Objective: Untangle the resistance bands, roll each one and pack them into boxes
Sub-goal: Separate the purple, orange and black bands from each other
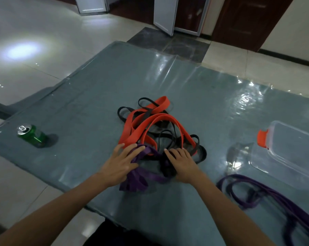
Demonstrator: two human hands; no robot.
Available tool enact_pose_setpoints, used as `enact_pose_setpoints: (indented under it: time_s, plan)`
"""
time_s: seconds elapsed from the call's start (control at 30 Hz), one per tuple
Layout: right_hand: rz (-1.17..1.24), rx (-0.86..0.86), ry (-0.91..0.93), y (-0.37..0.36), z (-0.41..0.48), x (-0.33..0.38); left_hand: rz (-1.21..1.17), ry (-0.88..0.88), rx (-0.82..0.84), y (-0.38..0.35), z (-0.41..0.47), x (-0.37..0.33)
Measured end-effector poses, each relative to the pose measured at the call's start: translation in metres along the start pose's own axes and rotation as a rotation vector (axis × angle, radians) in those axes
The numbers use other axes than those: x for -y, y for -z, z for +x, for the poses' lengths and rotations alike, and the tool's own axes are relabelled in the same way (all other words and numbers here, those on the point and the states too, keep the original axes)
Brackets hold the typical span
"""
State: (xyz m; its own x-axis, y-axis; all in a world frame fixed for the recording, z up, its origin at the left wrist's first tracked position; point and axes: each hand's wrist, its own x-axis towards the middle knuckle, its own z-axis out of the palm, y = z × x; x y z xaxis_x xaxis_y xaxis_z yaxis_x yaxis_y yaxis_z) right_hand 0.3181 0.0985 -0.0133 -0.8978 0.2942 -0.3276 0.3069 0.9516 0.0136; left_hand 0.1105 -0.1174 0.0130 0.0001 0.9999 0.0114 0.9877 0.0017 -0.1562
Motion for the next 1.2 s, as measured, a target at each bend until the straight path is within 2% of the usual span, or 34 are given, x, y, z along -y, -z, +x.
enact_pose_setpoints:
  time_s: [0.13,0.37,0.53,0.6,0.83,0.9,1.0,1.1,1.2]
  plan:
    - [-0.111,-0.153,0.035,-0.005,0.003,-0.008,-0.037,-0.037,0.079,-0.006,0.005,-0.001]
    - [-0.011,-0.126,-0.098,-0.007,0.003,0.006,-0.202,-0.018,0.262,-0.007,0.037,-0.012]
    - [0.125,-0.165,-0.132,0.005,0.002,0.007,-0.207,-0.011,0.355,-0.005,0.04,-0.009]
    - [0.214,-0.205,-0.136,0.018,0.003,0.009,-0.236,0.0,0.337,0.002,0.04,0.0]
    - [0.613,-0.557,-0.197,0.107,0.008,0.001,-0.263,0.015,0.118,0.056,0.077,0.042]
    - [0.656,-0.61,-0.153,0.137,0.007,-0.002,-0.247,0.016,0.053,0.076,0.091,0.051]
    - [0.683,-0.694,-0.126,0.179,-0.001,-0.006,-0.212,0.033,0.064,0.099,0.106,0.067]
    - [0.742,-0.805,-0.171,0.213,-0.016,-0.017,-0.136,0.02,0.066,0.11,0.11,0.085]
    - [0.81,-0.961,-0.207,0.241,-0.034,-0.026,-0.118,-0.015,-0.037,0.114,0.109,0.098]
